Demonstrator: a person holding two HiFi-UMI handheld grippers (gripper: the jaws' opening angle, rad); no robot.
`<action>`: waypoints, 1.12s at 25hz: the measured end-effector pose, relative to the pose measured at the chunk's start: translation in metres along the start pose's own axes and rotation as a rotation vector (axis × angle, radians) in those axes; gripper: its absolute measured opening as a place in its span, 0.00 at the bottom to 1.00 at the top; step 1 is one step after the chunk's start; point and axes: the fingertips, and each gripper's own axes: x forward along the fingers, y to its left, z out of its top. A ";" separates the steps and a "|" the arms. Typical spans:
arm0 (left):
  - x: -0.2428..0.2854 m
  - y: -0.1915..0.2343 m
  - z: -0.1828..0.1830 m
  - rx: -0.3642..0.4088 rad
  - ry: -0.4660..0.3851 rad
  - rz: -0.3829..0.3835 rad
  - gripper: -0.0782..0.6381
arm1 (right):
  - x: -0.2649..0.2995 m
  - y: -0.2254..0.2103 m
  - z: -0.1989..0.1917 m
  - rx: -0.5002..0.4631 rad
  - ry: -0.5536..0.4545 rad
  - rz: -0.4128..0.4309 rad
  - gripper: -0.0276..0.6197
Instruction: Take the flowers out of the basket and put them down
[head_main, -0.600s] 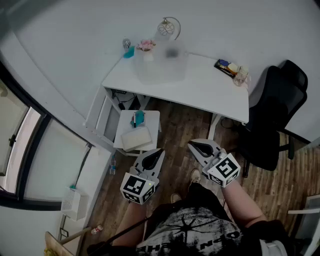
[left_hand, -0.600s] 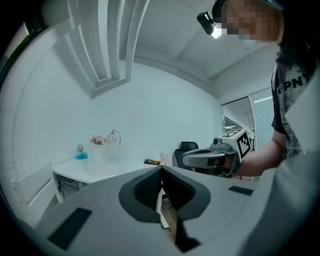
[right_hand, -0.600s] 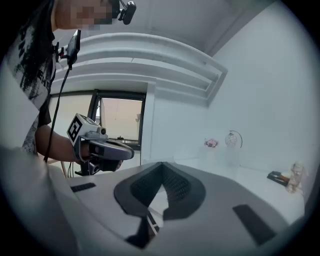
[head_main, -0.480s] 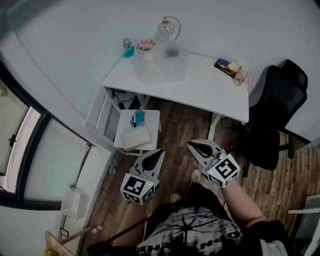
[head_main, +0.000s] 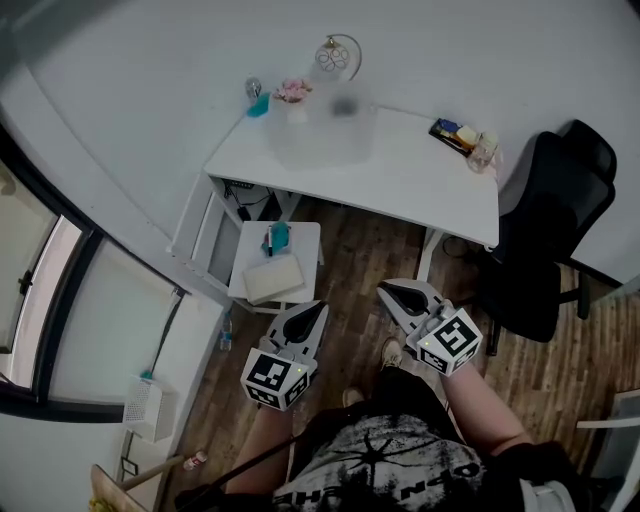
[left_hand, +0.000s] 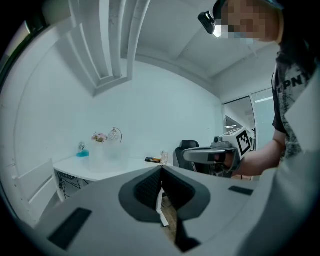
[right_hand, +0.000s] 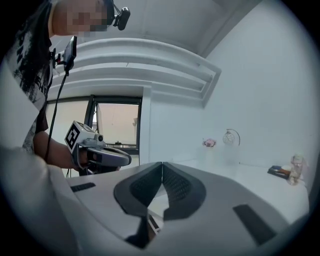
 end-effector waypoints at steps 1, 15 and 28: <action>0.002 0.002 0.001 0.001 0.000 0.001 0.13 | 0.001 -0.003 0.001 -0.002 0.001 -0.002 0.07; 0.081 0.047 0.019 0.021 -0.001 0.037 0.13 | 0.047 -0.079 0.002 -0.042 0.004 0.036 0.07; 0.188 0.096 0.038 -0.001 0.012 0.113 0.13 | 0.101 -0.192 0.002 0.010 -0.007 0.127 0.07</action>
